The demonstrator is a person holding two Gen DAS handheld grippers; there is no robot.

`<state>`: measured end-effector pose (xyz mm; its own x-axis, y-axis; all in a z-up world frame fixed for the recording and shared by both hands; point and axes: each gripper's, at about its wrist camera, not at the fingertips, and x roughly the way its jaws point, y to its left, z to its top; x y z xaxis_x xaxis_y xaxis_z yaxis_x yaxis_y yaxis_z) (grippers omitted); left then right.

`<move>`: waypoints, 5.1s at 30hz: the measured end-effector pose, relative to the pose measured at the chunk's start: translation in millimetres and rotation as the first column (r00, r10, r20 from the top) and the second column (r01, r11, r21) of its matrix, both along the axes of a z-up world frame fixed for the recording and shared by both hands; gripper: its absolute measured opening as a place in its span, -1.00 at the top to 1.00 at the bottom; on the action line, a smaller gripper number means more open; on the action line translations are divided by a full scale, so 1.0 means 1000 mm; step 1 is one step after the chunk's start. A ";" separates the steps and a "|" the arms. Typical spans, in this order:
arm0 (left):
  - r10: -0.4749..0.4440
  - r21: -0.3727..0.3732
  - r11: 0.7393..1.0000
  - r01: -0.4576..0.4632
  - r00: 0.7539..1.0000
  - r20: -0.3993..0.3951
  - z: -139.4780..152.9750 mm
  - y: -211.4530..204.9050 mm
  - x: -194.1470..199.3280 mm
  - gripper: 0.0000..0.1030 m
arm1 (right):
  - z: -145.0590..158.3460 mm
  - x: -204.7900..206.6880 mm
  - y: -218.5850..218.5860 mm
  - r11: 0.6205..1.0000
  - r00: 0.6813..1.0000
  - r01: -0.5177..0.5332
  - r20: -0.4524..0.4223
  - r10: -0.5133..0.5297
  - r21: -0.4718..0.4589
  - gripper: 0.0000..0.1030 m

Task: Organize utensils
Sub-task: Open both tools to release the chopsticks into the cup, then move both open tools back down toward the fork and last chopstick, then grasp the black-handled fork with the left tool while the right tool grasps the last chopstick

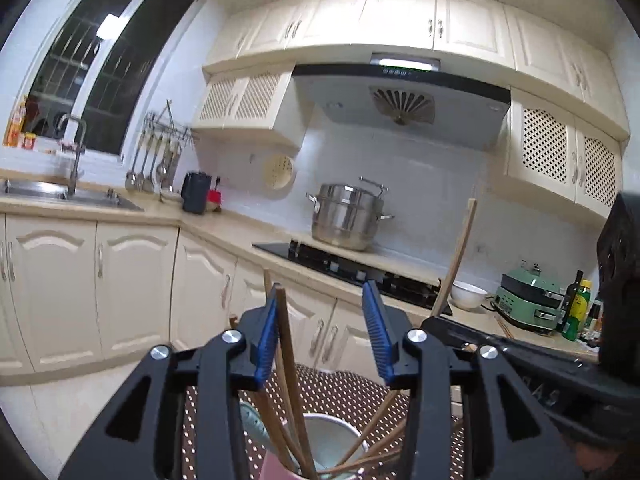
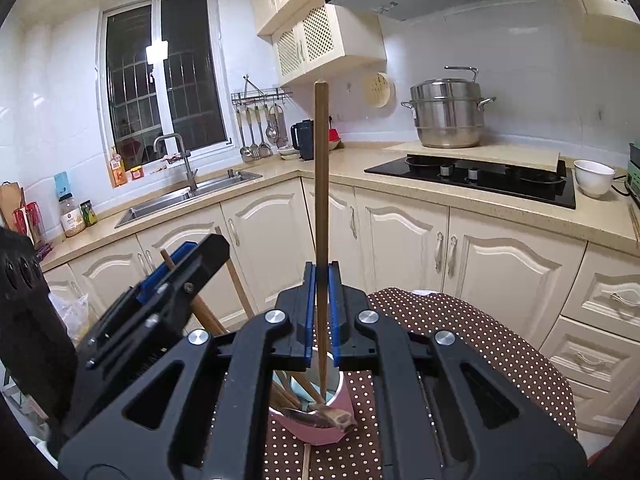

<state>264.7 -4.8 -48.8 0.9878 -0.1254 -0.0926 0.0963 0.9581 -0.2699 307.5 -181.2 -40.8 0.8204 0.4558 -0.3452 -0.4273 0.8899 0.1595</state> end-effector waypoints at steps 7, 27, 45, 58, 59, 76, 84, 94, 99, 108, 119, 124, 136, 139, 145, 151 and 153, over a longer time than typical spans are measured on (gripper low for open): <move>-0.004 -0.031 1.000 0.001 0.996 -0.091 0.004 0.014 -0.001 0.04 | -0.009 0.002 0.003 0.999 0.999 0.022 -0.025 -0.023 -0.024 0.86; 0.004 0.048 0.999 0.003 0.990 -0.141 0.021 0.017 -0.027 -0.12 | -0.009 -0.012 0.006 0.998 0.997 0.054 -0.050 -0.055 -0.035 0.86; 0.019 0.100 0.995 -0.002 0.986 -0.165 0.039 0.017 -0.068 -0.15 | 0.017 -0.060 0.002 0.994 0.994 0.106 -0.008 -0.106 -0.035 0.85; 0.016 0.124 0.992 0.005 0.985 -0.172 0.050 0.012 -0.106 -0.21 | 0.031 -0.097 -0.006 0.991 0.991 0.131 0.024 -0.131 -0.017 -0.17; 0.017 0.124 0.992 0.005 0.985 -0.172 0.051 0.012 -0.108 -0.21 | 0.032 -0.100 -0.007 0.991 0.991 0.132 0.028 -0.132 -0.013 -0.17; 0.031 0.188 0.982 0.004 0.982 -0.184 0.048 -0.001 -0.149 -0.36 | 0.029 -0.149 -0.035 0.986 0.984 0.167 0.055 -0.167 0.020 -0.26; 0.022 0.240 0.970 0.041 0.967 -0.254 0.022 -0.021 -0.150 -0.36 | 0.003 -0.156 -0.051 0.984 0.985 0.174 -0.001 -0.174 0.024 -0.27; 0.004 0.248 0.960 0.131 0.879 -0.478 -0.033 -0.037 -0.124 -0.36 | -0.036 -0.149 -0.065 0.983 0.977 0.186 -0.103 -0.184 0.005 -0.28; -0.038 0.201 0.954 0.224 0.752 -0.658 -0.072 -0.038 -0.099 -0.36 | -0.060 -0.138 -0.066 0.983 0.967 0.179 -0.180 -0.181 -0.029 -0.33; -0.039 0.153 0.953 0.260 0.611 -0.791 -0.126 -0.039 -0.073 -0.35 | -0.100 -0.117 -0.072 0.984 0.930 0.157 -0.323 -0.177 -0.085 -0.33; -0.046 0.102 0.963 0.249 0.525 -0.850 -0.160 -0.037 -0.046 0.07 | -0.128 -0.106 -0.075 0.986 0.897 0.123 -0.413 -0.160 -0.114 -0.33; -0.014 0.147 0.954 0.260 0.528 -0.849 -0.162 -0.038 -0.035 0.34 | -0.132 -0.103 -0.076 0.986 0.889 0.121 -0.431 -0.158 -0.112 -0.33; -0.092 0.059 0.965 0.257 0.536 -0.840 -0.158 -0.017 -0.035 0.46 | -0.133 -0.095 -0.054 0.983 0.876 0.074 -0.460 -0.143 -0.167 -0.33; -0.090 0.056 0.967 0.248 0.542 -0.835 -0.155 -0.004 -0.041 0.46 | -0.138 -0.088 -0.040 0.979 0.865 0.039 -0.484 -0.133 -0.200 -0.33; -0.095 0.050 0.971 0.232 0.571 -0.816 -0.143 0.021 -0.055 0.46 | -0.148 -0.073 -0.007 0.963 0.843 -0.051 -0.528 -0.101 -0.266 -0.32; -0.098 0.053 0.972 0.229 0.601 -0.793 -0.131 0.028 -0.065 0.46 | -0.152 -0.058 0.021 0.941 0.825 -0.120 -0.559 -0.082 -0.315 0.04; -0.100 0.053 0.972 0.230 0.604 -0.790 -0.129 0.026 -0.065 0.46 | -0.155 -0.052 0.029 0.933 0.808 -0.141 -0.582 -0.085 -0.332 0.17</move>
<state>199.9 21.6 -177.6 0.4975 -0.2004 -0.8440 0.0726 0.9792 -0.1896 255.1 -152.2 -195.8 0.4017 0.2347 -0.8852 -0.3799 0.9222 0.0721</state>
